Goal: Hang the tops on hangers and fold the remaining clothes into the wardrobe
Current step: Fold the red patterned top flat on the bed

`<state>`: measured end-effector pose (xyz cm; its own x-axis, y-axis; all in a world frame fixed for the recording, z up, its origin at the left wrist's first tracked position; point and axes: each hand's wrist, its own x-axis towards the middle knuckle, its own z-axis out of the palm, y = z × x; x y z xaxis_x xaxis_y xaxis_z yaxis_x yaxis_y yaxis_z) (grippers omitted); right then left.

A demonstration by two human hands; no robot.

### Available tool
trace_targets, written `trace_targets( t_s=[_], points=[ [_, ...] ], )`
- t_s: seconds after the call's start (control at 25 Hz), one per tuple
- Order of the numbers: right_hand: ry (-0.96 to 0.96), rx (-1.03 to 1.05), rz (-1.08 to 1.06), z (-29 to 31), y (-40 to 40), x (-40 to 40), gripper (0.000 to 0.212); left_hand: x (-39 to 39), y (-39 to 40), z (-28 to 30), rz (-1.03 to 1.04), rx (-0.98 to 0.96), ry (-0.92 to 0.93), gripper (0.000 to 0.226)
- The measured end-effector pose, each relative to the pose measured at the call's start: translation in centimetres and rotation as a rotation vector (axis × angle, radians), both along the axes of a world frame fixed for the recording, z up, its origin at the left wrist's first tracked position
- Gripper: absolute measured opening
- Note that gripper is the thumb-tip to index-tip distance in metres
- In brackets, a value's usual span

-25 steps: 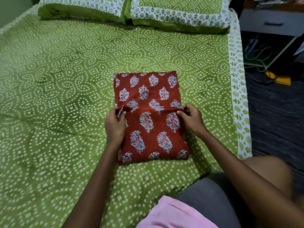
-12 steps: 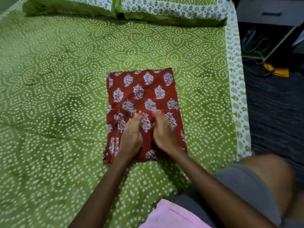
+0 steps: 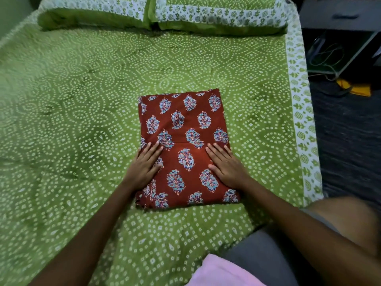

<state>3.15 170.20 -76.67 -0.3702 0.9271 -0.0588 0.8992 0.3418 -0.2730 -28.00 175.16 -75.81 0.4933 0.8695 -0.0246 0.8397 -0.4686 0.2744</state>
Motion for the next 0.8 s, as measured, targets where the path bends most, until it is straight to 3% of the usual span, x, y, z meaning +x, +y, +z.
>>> trace_targets(
  t_s=[0.08,0.24,0.32,0.44,0.56,0.64,0.68,0.76,0.8],
  points=[
    [0.019,0.001,0.109,0.2,-0.9,3.1,0.073,-2.6,0.3,0.5,-0.187,-0.051,-0.054,0.064],
    [0.054,-0.101,0.155,1.2,0.0,6.3,0.054,-4.7,2.5,1.4,-0.405,-0.123,0.022,0.07],
    [-0.017,-0.011,0.257,1.0,0.8,7.1,0.057,-5.1,3.2,1.0,-0.481,-0.005,0.109,0.069],
    [-0.272,0.178,0.452,0.7,2.9,8.1,0.065,-5.3,4.2,0.9,-0.54,0.161,0.205,0.061],
    [-0.304,0.22,0.495,1.0,4.5,7.1,0.069,-4.1,5.0,0.9,-0.581,0.213,0.177,0.06],
    [-0.149,0.208,0.342,0.5,4.0,5.4,0.056,-2.8,4.3,0.8,-0.381,0.075,-0.031,0.058],
    [0.032,0.145,0.193,0.5,3.9,4.5,0.045,-2.2,3.8,0.7,-0.217,-0.054,-0.201,0.054],
    [0.512,-0.22,-0.156,1.9,5.1,3.2,0.027,-0.4,3.5,2.1,0.147,-0.356,-0.595,0.024],
    [0.817,-0.386,-0.3,3.0,6.4,2.7,0.019,0.7,4.1,2.8,0.333,-0.48,-0.784,0.02]
  ],
)
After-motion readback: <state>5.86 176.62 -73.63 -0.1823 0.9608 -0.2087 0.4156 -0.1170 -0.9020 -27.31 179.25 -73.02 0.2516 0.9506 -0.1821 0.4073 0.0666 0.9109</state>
